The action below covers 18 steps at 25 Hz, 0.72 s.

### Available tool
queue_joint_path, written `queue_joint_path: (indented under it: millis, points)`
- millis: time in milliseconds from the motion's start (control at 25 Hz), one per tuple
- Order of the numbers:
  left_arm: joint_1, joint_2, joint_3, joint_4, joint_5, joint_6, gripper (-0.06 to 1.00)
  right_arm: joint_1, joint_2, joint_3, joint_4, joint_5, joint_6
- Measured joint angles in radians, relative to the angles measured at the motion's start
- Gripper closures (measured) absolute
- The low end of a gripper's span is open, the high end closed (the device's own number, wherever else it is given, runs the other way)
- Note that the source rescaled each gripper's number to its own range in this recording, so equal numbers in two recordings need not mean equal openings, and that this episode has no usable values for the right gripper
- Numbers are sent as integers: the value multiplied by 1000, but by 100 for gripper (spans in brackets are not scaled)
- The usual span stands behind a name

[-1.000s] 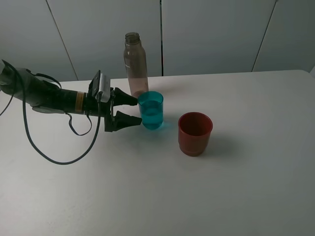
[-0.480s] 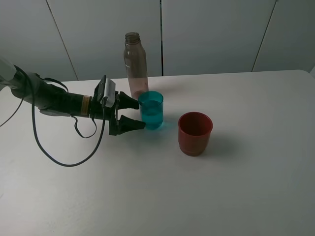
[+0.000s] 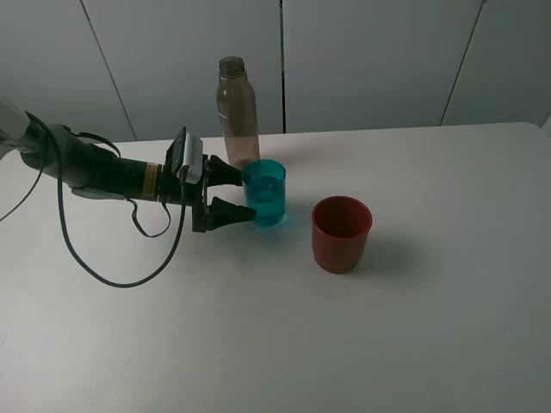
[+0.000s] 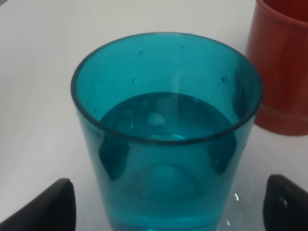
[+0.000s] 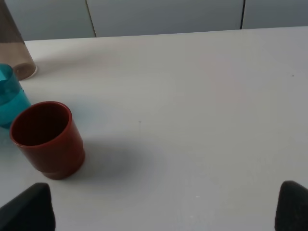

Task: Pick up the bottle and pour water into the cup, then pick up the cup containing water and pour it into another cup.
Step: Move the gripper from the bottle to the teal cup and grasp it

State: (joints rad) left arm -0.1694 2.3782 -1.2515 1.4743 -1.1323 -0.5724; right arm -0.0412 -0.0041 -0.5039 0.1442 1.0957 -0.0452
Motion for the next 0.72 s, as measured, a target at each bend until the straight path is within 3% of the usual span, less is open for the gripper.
queue_joint_path:
  millis: [720]
  points:
    - [-42, 10, 0, -57, 0, 34, -6, 0, 0, 0, 0, 0, 0]
